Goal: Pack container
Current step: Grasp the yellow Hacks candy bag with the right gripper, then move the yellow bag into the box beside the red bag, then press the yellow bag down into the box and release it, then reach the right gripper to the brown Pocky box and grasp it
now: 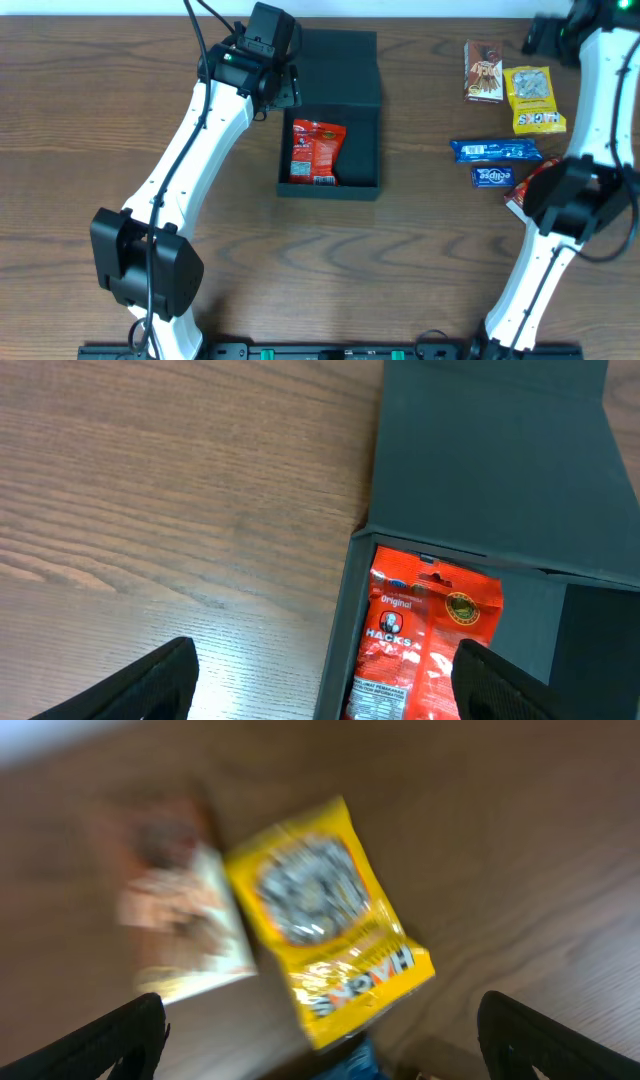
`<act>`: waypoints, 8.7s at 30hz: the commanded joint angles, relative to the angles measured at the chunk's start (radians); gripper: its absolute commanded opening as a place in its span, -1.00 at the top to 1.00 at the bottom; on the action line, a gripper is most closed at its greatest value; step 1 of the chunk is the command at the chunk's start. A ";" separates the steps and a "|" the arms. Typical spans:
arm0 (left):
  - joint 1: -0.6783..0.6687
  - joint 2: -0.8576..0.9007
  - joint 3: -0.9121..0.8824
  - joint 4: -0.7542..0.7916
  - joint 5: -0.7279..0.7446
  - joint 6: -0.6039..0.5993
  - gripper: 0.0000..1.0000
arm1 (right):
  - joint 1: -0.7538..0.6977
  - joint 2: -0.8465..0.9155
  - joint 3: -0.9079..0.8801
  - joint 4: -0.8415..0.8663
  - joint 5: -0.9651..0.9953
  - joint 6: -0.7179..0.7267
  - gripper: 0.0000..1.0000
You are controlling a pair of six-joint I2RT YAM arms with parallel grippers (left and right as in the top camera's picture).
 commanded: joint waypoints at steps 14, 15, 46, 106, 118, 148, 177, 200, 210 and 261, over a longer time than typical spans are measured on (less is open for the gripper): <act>0.003 0.003 0.022 0.002 -0.018 0.019 -0.65 | -0.045 0.206 -0.041 0.091 0.001 -0.106 -0.98; 0.003 0.003 0.022 0.004 -0.018 0.019 -0.65 | -0.045 0.216 -0.041 0.096 -0.018 -0.115 -0.98; 0.003 0.003 0.022 0.024 -0.022 0.019 -0.65 | -0.045 0.240 -0.137 0.162 -0.087 -0.127 0.97; 0.278 -0.002 0.202 0.012 0.002 0.090 -0.67 | 0.805 -0.099 -0.269 -0.290 -0.121 0.641 0.97; 0.277 -0.002 0.202 -0.008 0.016 0.090 -0.67 | 0.811 -0.099 -0.505 -0.074 -0.022 0.711 0.97; 0.277 -0.002 0.202 -0.016 0.017 0.090 -0.67 | 0.812 -0.102 -0.667 0.132 0.088 0.655 0.97; 0.277 -0.002 0.202 -0.041 0.016 0.091 -0.66 | 0.766 -0.251 -0.444 0.016 -0.021 0.421 0.97; 0.277 -0.002 0.202 -0.075 0.016 0.090 -0.66 | 0.769 -0.263 -0.886 0.338 -0.237 0.224 0.97; 0.277 -0.002 0.202 -0.101 0.016 0.090 -0.65 | 0.715 -0.344 -0.798 0.378 -0.137 0.224 0.97; 0.277 0.001 0.200 -0.056 0.016 0.091 -0.71 | -0.005 -0.544 -0.694 0.113 0.044 0.361 0.69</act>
